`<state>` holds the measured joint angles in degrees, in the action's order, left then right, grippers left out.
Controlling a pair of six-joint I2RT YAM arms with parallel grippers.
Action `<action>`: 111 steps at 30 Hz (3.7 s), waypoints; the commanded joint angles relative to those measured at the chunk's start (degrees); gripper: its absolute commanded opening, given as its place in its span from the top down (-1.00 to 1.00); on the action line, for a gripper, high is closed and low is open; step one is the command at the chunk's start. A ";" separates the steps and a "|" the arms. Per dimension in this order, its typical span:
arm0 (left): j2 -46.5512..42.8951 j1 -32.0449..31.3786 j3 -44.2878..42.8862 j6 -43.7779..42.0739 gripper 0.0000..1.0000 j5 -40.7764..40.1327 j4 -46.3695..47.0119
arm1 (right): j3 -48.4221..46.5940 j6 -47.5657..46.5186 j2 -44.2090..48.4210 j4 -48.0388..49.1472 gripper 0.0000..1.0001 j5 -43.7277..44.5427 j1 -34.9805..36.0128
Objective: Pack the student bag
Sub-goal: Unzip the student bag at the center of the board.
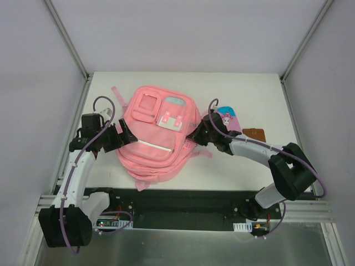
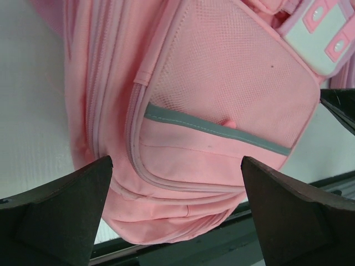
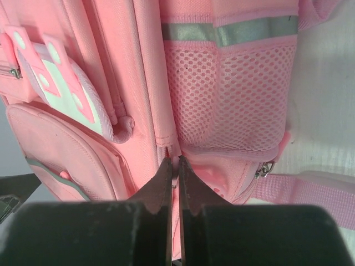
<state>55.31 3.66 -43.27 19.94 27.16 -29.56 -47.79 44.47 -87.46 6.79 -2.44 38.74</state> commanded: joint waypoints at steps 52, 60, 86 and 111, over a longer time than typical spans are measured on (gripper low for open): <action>-19.18 -12.98 26.21 31.74 1.00 -10.81 20.86 | 13.78 25.40 11.36 6.46 0.99 17.55 27.78; -22.60 -12.98 27.27 31.65 1.00 -11.33 18.59 | 10.36 20.15 13.10 6.76 0.98 19.41 25.79; -13.38 -26.86 28.06 43.32 1.00 -20.30 34.56 | 2.34 16.95 3.34 2.70 0.99 0.04 6.69; -13.47 -29.68 28.15 42.46 1.00 -22.68 36.86 | -3.53 20.40 -1.81 9.29 0.99 6.22 27.96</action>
<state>41.10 -24.08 -13.34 62.48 -3.20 3.79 -45.56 64.97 -84.60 7.25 12.21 63.61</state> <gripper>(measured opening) 0.068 0.027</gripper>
